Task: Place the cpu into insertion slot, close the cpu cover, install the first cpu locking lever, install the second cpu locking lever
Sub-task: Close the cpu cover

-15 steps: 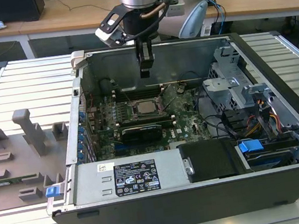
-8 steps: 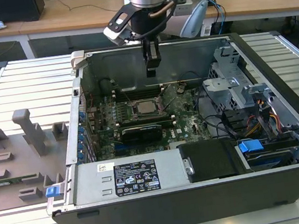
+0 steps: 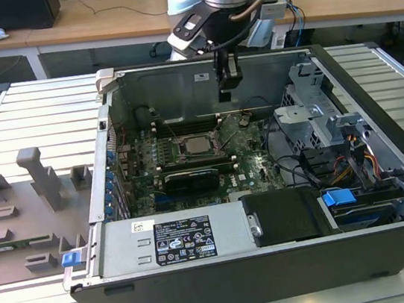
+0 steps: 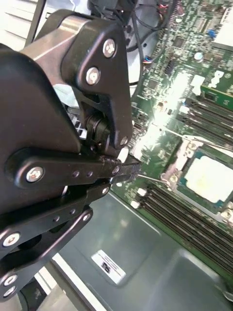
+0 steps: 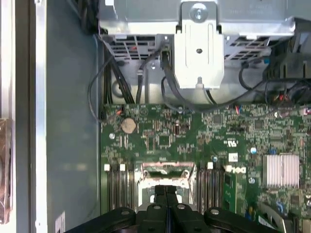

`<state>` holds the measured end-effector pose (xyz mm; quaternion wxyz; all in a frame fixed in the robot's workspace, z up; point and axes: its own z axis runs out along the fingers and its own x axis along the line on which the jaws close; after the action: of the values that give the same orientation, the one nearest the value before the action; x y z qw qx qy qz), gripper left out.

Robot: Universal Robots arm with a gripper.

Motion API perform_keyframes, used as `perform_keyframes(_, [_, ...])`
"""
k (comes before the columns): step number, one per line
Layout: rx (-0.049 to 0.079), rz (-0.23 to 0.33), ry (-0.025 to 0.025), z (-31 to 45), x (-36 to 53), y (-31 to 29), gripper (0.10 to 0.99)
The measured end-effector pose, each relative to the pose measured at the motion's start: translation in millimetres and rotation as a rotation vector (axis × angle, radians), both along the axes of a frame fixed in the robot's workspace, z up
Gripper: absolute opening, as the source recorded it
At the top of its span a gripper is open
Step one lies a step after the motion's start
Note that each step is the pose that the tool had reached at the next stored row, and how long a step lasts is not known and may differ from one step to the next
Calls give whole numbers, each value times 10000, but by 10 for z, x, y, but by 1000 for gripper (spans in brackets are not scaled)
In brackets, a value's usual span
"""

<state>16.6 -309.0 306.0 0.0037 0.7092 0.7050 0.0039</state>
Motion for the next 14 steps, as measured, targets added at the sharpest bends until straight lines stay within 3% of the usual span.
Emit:
perform_keyframes(1, [-2,-1,31,-26,74,2,102])
perform_keyframes(3, [-1,0,69,-83,131,3,102])
perform_keyframes(14, [-1,0,123,-302,319,8,102])
